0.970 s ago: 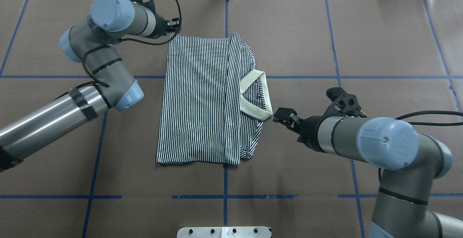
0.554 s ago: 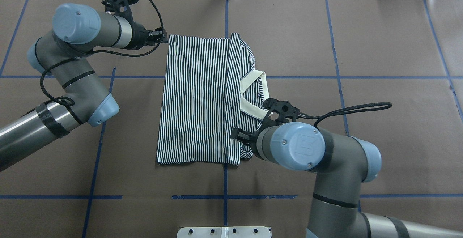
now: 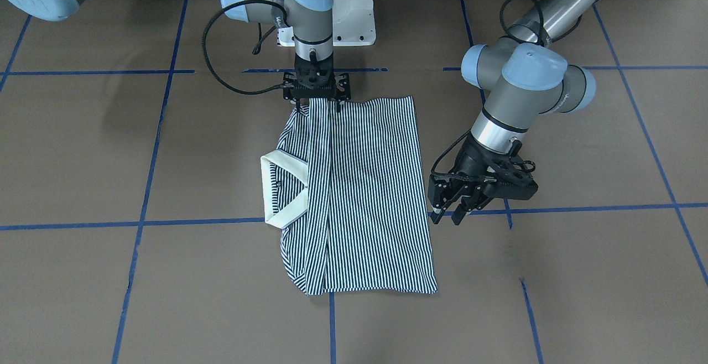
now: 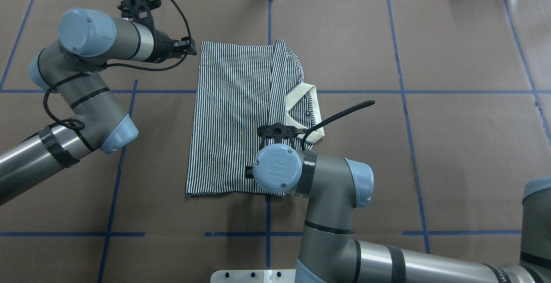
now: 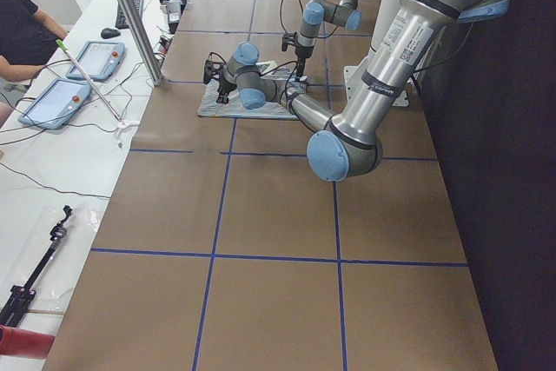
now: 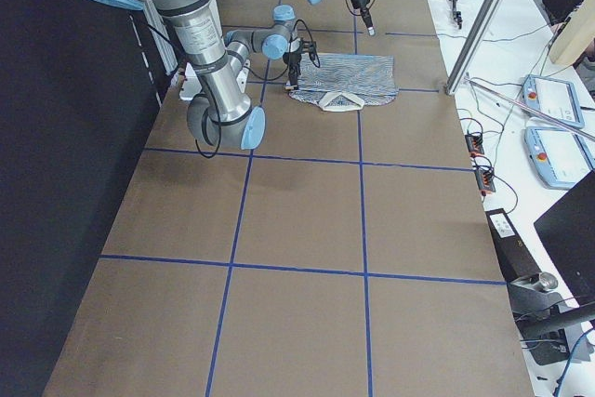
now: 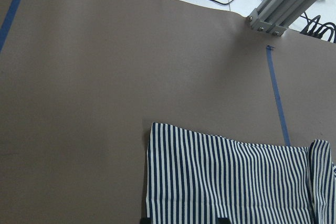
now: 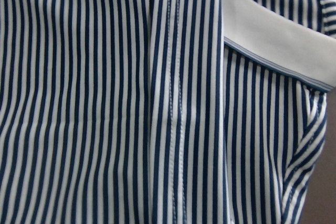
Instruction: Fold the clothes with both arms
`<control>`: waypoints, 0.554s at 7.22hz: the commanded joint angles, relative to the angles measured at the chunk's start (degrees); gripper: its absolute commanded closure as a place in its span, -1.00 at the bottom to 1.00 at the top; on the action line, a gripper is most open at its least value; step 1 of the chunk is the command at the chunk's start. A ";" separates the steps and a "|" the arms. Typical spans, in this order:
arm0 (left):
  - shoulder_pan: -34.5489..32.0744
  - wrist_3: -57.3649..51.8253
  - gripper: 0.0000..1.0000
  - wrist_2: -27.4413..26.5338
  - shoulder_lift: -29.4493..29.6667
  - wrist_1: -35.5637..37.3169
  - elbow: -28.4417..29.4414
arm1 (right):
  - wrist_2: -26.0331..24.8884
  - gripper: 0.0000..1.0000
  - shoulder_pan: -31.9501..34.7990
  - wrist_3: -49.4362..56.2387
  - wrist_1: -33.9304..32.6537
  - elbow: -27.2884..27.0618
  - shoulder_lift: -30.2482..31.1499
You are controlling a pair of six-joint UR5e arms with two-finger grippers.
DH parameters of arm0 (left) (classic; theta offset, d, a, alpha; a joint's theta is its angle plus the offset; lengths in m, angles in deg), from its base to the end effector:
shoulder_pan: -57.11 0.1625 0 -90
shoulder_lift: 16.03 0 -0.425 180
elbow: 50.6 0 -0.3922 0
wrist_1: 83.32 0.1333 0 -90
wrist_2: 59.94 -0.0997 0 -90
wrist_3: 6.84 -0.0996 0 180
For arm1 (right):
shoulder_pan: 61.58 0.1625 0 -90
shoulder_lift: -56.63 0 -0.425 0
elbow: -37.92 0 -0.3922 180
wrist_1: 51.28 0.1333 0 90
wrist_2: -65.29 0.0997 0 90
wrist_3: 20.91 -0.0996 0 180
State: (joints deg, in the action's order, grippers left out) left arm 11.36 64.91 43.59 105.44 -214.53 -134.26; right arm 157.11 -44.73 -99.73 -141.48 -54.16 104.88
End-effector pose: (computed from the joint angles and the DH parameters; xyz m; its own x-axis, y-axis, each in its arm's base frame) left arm 0.4136 -0.5822 0.3060 0.4372 -0.0125 -0.8993 0.4317 0.8801 0.1977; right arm -0.6387 -0.3294 0.2112 0.7317 0.0191 0.6814 -0.1293 0.9853 0.1112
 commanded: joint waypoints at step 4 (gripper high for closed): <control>0.22 0.85 -0.05 0.00 0.08 0.00 -0.09 | 0.64 -1.00 0.72 3.75 -4.00 -0.99 0.52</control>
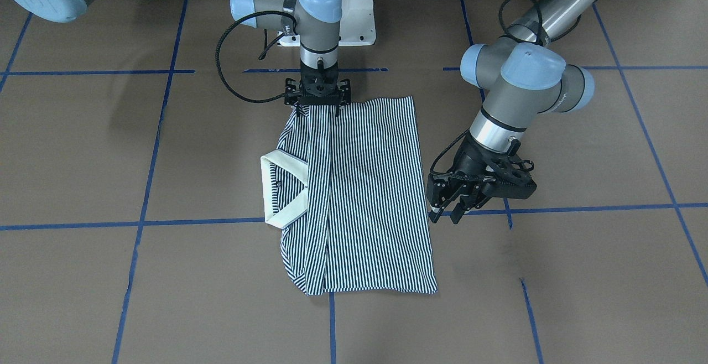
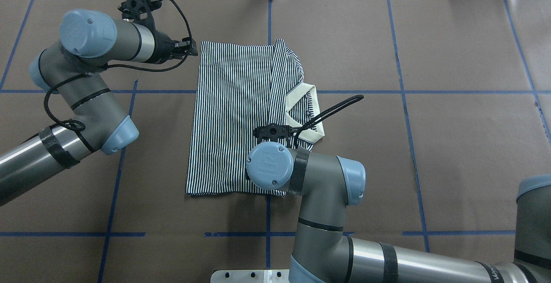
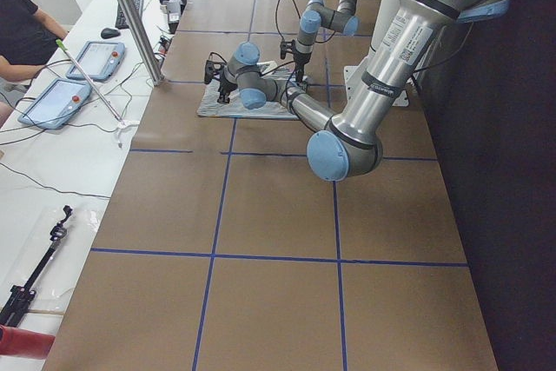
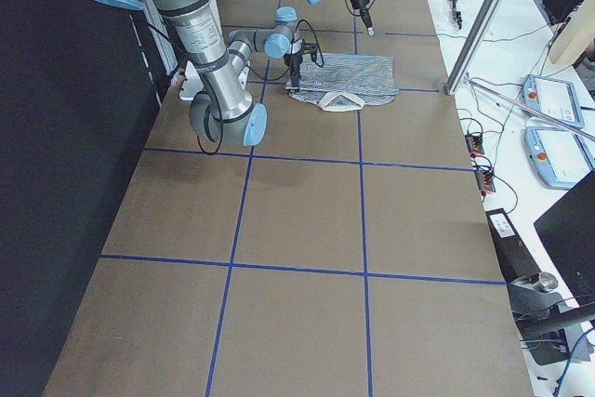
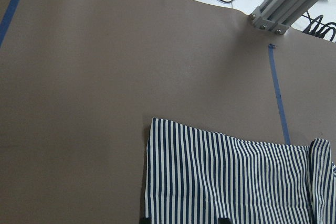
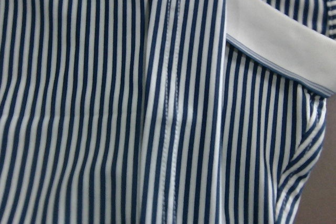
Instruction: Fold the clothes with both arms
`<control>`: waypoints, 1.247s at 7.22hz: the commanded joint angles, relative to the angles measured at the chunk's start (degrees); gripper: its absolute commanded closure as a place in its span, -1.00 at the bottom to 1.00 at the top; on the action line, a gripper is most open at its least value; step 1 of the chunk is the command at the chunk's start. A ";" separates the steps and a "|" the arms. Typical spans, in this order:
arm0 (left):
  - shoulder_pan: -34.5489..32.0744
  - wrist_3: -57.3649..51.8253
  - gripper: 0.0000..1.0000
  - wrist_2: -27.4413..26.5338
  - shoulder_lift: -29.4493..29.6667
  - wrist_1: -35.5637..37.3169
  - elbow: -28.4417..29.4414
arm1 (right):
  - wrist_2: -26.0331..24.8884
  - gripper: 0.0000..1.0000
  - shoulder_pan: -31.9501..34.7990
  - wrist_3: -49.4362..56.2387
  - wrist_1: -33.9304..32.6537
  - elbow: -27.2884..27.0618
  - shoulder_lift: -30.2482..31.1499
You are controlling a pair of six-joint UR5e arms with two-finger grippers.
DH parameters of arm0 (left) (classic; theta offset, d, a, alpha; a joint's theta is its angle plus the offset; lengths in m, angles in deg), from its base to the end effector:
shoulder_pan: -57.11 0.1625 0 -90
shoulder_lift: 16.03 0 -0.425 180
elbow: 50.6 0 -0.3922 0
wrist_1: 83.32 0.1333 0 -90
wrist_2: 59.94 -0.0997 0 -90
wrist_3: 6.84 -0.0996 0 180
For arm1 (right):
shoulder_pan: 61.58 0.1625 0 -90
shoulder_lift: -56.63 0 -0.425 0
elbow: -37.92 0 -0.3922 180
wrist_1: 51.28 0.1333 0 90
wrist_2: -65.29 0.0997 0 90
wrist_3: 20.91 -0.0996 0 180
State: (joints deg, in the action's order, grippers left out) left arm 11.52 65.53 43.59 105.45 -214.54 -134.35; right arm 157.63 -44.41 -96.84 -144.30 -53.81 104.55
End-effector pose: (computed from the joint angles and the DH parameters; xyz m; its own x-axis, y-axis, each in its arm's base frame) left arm 0.4150 -0.5808 0.3051 0.4314 -0.0195 -0.9020 0.4342 0.8809 0.1886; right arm -0.6386 -0.3326 0.2166 0.7672 -0.0172 0.6412 -0.0855 0.9880 0.1288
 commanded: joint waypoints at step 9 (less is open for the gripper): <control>0.15 1.64 -0.07 0.00 0.16 0.00 -0.97 | 1.88 -1.00 4.89 8.26 -0.85 -12.43 10.99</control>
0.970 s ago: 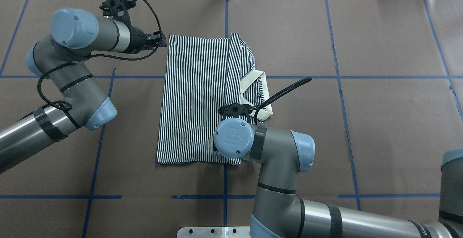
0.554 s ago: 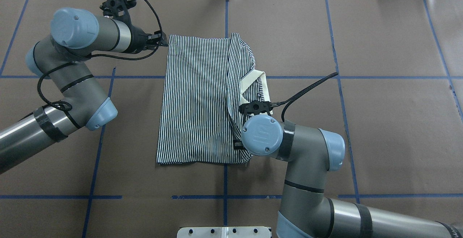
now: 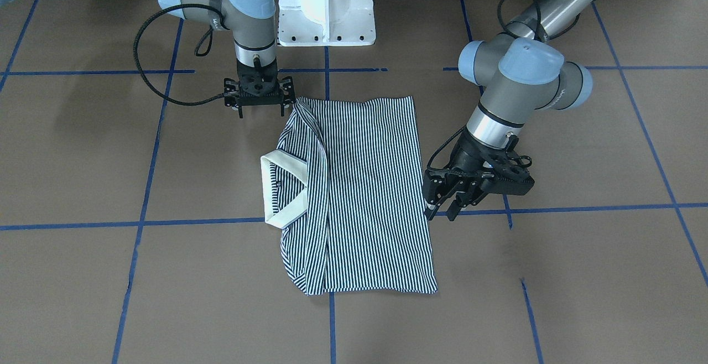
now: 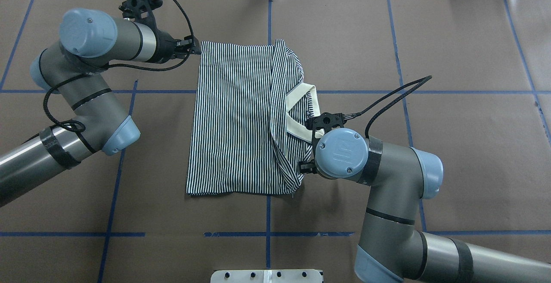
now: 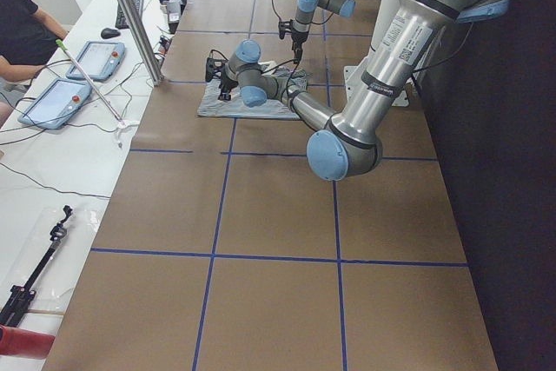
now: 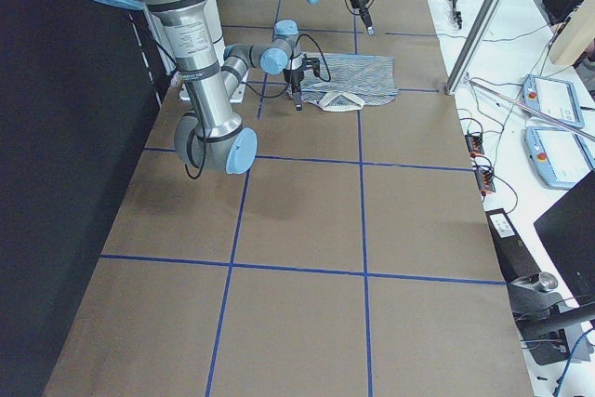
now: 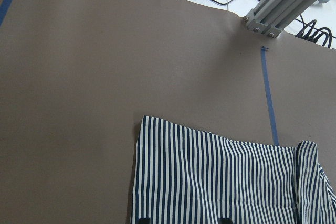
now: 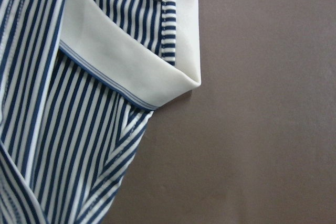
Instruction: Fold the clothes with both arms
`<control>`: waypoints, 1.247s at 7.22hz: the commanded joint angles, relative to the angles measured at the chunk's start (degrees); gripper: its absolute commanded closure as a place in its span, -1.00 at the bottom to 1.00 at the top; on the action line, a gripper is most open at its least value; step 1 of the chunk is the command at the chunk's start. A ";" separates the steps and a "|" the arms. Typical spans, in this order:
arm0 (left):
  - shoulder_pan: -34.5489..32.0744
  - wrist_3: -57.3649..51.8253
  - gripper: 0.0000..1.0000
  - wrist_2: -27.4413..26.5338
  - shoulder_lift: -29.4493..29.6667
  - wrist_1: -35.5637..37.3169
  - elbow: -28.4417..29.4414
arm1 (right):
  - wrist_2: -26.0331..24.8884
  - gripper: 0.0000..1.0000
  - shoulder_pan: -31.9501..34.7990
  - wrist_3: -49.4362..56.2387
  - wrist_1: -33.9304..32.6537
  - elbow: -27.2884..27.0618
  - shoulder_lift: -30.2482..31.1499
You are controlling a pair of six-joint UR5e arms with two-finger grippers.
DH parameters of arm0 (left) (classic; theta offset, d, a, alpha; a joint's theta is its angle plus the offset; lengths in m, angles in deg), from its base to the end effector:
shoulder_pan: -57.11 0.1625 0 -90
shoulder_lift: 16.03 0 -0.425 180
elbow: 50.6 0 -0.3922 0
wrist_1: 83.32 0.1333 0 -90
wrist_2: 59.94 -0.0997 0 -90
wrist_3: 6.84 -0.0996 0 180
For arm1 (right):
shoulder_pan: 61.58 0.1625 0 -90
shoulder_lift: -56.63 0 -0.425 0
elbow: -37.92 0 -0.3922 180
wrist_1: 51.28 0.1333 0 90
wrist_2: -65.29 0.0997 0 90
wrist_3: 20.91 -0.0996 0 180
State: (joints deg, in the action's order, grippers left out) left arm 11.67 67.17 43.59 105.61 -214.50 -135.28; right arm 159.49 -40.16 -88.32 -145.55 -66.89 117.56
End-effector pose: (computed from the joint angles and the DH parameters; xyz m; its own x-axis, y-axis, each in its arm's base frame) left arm 0.4143 -0.5774 0.2954 0.4072 -0.0318 -0.9128 0.4462 0.8789 0.1684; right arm -0.5398 -0.3471 0.2751 0.7854 -0.1034 0.6103 -0.0206 0.9810 0.1928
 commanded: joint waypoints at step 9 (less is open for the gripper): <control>-0.09 0.18 -0.07 0.00 -0.09 0.05 -0.31 | 1.08 0.40 -0.33 0.17 14.47 9.45 -6.53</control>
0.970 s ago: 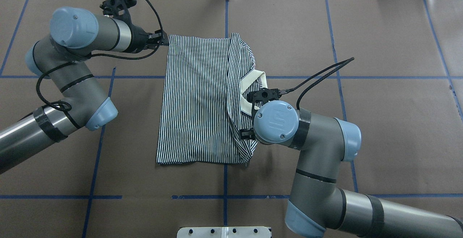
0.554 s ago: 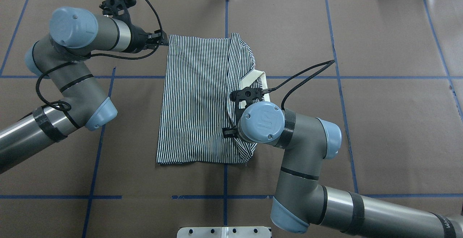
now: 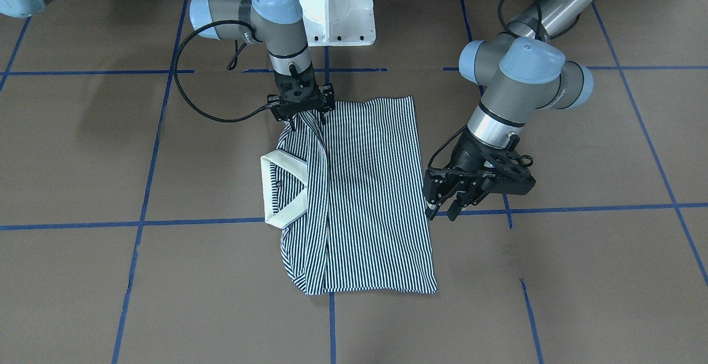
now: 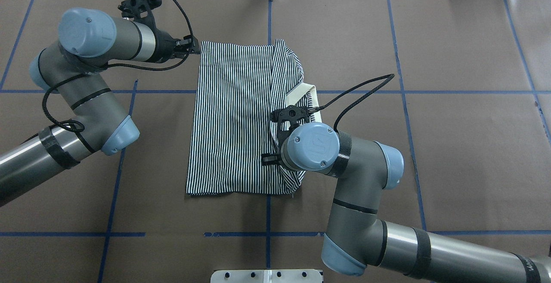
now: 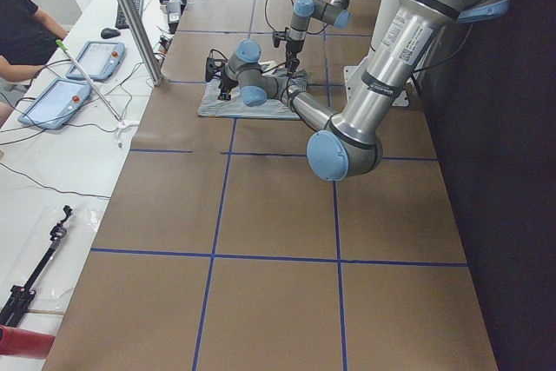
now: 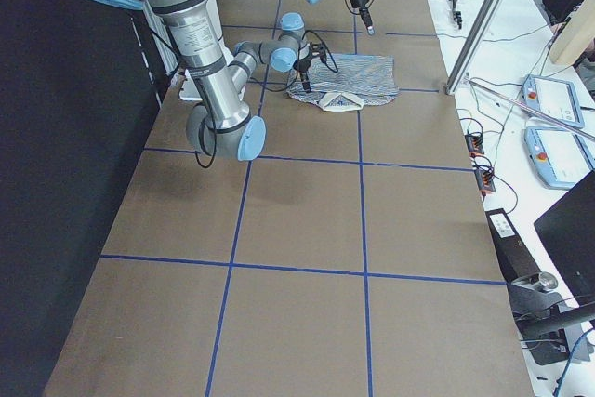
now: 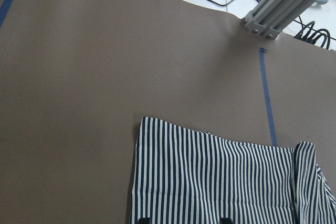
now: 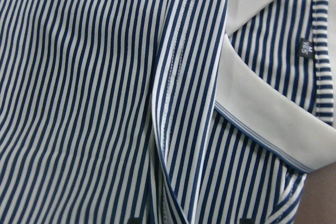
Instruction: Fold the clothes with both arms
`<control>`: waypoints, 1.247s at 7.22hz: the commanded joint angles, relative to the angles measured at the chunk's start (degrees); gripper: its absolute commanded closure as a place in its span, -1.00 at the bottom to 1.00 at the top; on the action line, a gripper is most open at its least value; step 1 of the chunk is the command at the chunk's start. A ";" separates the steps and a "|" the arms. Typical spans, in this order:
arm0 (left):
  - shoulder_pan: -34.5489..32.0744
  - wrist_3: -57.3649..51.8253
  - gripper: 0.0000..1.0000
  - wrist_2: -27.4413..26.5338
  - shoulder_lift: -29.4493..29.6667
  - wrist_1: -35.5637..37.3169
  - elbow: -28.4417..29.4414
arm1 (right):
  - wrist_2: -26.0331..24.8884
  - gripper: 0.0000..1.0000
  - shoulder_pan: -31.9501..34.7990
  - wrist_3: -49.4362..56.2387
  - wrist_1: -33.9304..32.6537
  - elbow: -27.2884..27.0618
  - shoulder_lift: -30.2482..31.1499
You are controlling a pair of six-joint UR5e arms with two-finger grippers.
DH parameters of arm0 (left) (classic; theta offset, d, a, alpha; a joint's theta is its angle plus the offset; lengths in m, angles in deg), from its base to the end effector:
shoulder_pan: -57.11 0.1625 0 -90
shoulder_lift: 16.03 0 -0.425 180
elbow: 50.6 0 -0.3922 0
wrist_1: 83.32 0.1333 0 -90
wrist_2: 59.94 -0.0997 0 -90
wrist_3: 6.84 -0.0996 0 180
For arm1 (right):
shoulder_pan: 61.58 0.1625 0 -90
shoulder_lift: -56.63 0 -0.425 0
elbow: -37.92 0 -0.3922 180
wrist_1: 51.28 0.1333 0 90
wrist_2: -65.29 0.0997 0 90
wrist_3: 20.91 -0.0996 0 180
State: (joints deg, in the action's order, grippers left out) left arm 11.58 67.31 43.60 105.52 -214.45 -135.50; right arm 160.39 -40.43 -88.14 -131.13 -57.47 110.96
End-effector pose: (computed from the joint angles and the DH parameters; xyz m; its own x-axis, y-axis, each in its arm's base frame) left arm 0.4126 -0.5773 0.2948 0.4051 -0.0336 -0.9137 0.4486 0.8781 0.1666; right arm -0.5924 -0.3626 0.2346 0.6528 -0.1608 0.7403 -0.0457 0.9671 0.2503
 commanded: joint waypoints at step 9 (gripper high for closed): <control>0.09 0.12 -0.07 0.00 0.00 0.00 -0.27 | 5.28 0.76 1.52 3.24 0.40 -5.34 6.92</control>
State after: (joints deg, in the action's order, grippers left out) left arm 11.66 67.40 43.59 105.52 -214.45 -135.76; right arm 165.78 -39.08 -84.80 -130.70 -62.64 117.62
